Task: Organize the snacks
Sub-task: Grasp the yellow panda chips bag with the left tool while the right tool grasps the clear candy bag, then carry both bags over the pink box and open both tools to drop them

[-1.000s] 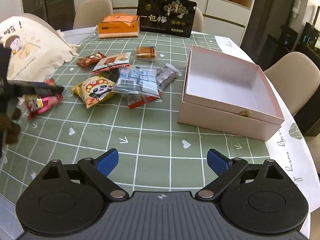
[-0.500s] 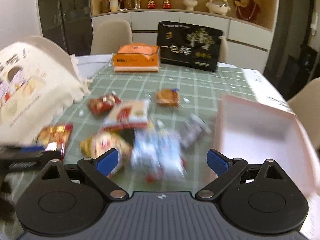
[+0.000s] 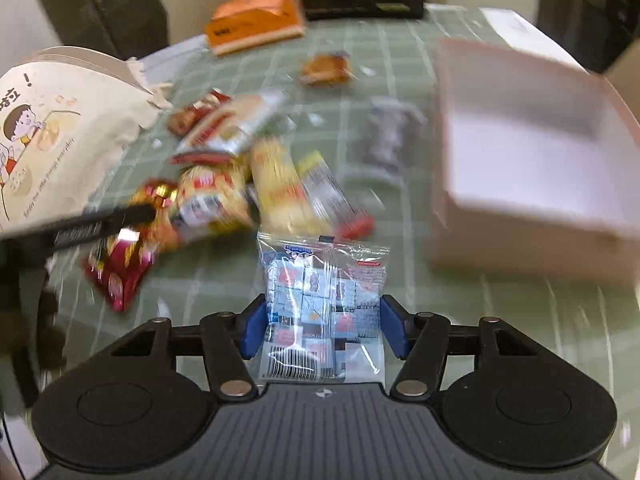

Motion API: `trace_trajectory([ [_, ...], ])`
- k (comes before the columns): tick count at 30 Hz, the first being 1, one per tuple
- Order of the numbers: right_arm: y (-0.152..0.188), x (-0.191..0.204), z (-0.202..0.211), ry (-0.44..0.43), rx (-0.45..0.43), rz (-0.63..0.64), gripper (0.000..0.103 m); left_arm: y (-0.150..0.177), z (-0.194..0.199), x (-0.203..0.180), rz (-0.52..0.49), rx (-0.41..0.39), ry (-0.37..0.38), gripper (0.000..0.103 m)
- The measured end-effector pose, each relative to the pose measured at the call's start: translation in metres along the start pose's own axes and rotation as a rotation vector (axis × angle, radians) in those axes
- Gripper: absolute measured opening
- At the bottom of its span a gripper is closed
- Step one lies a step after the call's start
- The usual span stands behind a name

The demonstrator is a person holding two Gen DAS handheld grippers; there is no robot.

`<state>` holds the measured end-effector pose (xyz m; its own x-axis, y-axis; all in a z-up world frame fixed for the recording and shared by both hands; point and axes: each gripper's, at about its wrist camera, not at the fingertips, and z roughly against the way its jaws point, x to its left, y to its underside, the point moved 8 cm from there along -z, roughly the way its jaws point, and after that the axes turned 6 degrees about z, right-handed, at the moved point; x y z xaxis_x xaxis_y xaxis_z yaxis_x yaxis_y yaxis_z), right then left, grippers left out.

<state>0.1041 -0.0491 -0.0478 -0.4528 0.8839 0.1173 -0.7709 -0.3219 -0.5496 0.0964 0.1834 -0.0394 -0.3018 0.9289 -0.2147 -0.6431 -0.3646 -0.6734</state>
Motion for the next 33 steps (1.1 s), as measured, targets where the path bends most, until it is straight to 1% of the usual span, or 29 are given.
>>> trace_trajectory([
  [2, 0.015, -0.005, 0.015, 0.015, -0.001, 0.016, 0.059, -0.008, 0.013, -0.012, -0.007, -0.052, 0.002, 0.057],
  [3, 0.018, -0.007, 0.021, 0.023, -0.009, 0.026, 0.06, -0.012, 0.017, -0.019, -0.002, -0.062, 0.01, 0.057],
  [4, 0.023, -0.01, 0.031, 0.032, -0.026, 0.034, 0.066, -0.016, 0.02, -0.028, 0.018, -0.051, 0.038, 0.057],
  [6, 0.026, -0.017, 0.043, 0.073, -0.049, 0.037, 0.075, -0.022, 0.012, -0.043, 0.068, 0.003, 0.103, 0.057],
  [7, 0.028, -0.021, 0.048, 0.102, -0.062, 0.036, 0.076, -0.021, 0.004, -0.053, 0.075, 0.048, 0.119, 0.058],
  [8, 0.024, -0.025, 0.047, 0.111, -0.064, 0.029, 0.076, -0.021, -0.005, -0.061, 0.058, 0.083, 0.106, 0.059],
  [10, 0.026, -0.03, 0.046, 0.103, -0.059, 0.005, 0.076, -0.019, -0.022, -0.072, 0.0, 0.121, 0.039, 0.058],
  [11, 0.024, -0.032, 0.045, 0.096, -0.053, -0.002, 0.076, -0.018, -0.034, -0.077, -0.011, 0.142, 0.01, 0.058],
  [12, 0.026, -0.033, 0.043, 0.087, -0.047, -0.009, 0.076, -0.016, -0.039, -0.079, -0.007, 0.155, 0.01, 0.064],
  [13, 0.027, -0.034, 0.04, 0.081, -0.041, -0.014, 0.076, -0.012, -0.04, -0.083, -0.011, 0.149, 0.025, 0.075],
  [14, 0.029, -0.034, 0.038, 0.079, -0.036, -0.016, 0.076, -0.01, -0.045, -0.088, -0.041, 0.146, 0.029, 0.08],
  [15, 0.031, -0.035, 0.036, 0.081, -0.029, -0.016, 0.076, -0.008, -0.047, -0.089, -0.073, 0.145, 0.018, 0.084],
  [16, 0.032, -0.037, 0.033, 0.085, -0.02, -0.015, 0.076, -0.007, -0.05, -0.09, -0.101, 0.142, 0.007, 0.086],
  [18, 0.035, -0.036, 0.027, 0.09, -0.008, -0.008, 0.076, -0.006, -0.051, -0.088, -0.137, 0.135, 0.012, 0.086],
  [21, 0.039, -0.04, 0.028, 0.097, -0.007, 0.02, 0.076, 0.006, -0.036, -0.088, -0.169, 0.143, 0.058, 0.078],
  [22, 0.041, -0.041, 0.029, 0.101, -0.01, 0.035, 0.076, 0.013, -0.027, -0.088, -0.188, 0.143, 0.075, 0.077],
  [24, 0.044, -0.044, 0.031, 0.101, -0.018, 0.059, 0.079, 0.032, -0.008, -0.09, -0.237, 0.142, 0.097, 0.076],
  [26, 0.046, -0.045, 0.034, 0.099, -0.031, 0.077, 0.079, 0.054, 0.011, -0.091, -0.277, 0.143, 0.113, 0.076],
  [28, 0.047, -0.041, 0.036, 0.074, -0.038, 0.079, 0.08, 0.072, 0.029, -0.092, -0.3, 0.15, 0.133, 0.076],
  [30, 0.047, -0.033, 0.033, 0.044, -0.037, 0.075, 0.08, 0.085, 0.039, -0.092, -0.303, 0.161, 0.151, 0.077],
  [33, 0.042, -0.018, 0.02, 0.021, -0.03, 0.05, 0.081, 0.094, 0.045, -0.09, -0.319, 0.174, 0.143, 0.078],
])
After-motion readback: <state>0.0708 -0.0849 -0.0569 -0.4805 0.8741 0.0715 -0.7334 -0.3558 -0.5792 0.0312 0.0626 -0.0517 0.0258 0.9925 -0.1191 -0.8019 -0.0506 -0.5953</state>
